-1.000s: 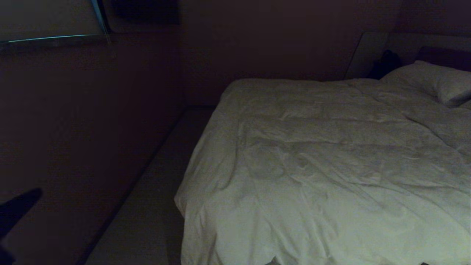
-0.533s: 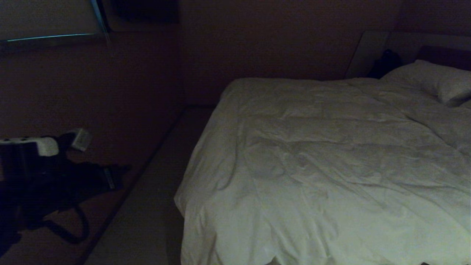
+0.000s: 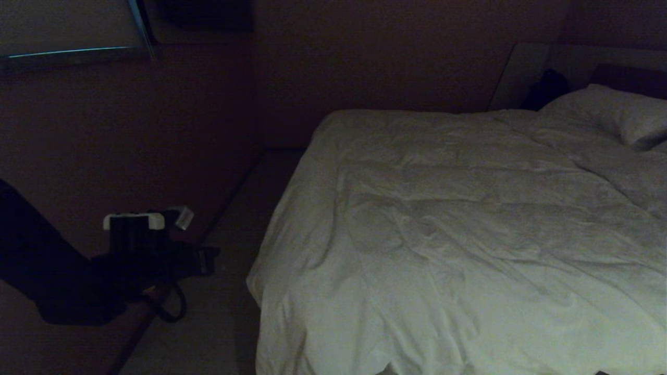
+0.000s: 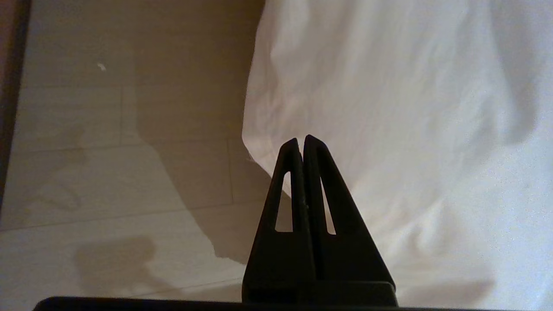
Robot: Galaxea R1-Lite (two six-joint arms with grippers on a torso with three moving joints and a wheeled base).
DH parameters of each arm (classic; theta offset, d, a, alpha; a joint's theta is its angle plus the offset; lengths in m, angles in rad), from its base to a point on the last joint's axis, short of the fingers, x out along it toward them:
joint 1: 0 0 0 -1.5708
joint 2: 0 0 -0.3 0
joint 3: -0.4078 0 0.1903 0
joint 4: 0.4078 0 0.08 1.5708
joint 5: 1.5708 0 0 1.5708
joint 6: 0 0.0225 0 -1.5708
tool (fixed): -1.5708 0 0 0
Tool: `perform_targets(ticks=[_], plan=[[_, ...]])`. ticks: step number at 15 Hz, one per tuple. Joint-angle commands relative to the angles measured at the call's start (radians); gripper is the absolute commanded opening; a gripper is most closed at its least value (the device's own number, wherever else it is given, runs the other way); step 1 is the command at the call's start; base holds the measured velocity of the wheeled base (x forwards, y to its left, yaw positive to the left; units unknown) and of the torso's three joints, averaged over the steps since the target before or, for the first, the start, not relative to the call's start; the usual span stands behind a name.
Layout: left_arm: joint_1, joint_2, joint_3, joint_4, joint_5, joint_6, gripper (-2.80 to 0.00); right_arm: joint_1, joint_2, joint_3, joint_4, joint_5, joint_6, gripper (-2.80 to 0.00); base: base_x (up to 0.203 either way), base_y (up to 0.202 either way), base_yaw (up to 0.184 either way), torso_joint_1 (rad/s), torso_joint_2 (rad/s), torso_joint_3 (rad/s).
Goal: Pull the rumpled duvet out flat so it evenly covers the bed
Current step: Flatten the corners of the folded blanket
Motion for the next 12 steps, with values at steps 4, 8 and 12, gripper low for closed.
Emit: perform_targets(ticks=[4, 8, 12], plan=[[-0.045, 0.101, -0.063, -0.008, -0.05, 0.032, -2.8, 0.0, 0.001, 0.0, -0.001, 0.0, -0.001, -2.8, 0.0, 0.0, 0.0, 0.0, 0.0, 0.0], [-0.076, 0.138, -0.116, -0.01, -0.056, 0.029, 0.0, 0.0, 0.001, 0.0, -0.001, 0.0, -0.001, -2.8, 0.0, 0.0, 0.0, 0.0, 0.0, 0.0], [-0.09, 0.163, -0.138, -0.051, -0.172, 0.032, 0.0, 0.0, 0.001, 0.0, -0.001, 0.0, -0.001, -2.8, 0.0, 0.0, 0.0, 0.0, 0.0, 0.0]])
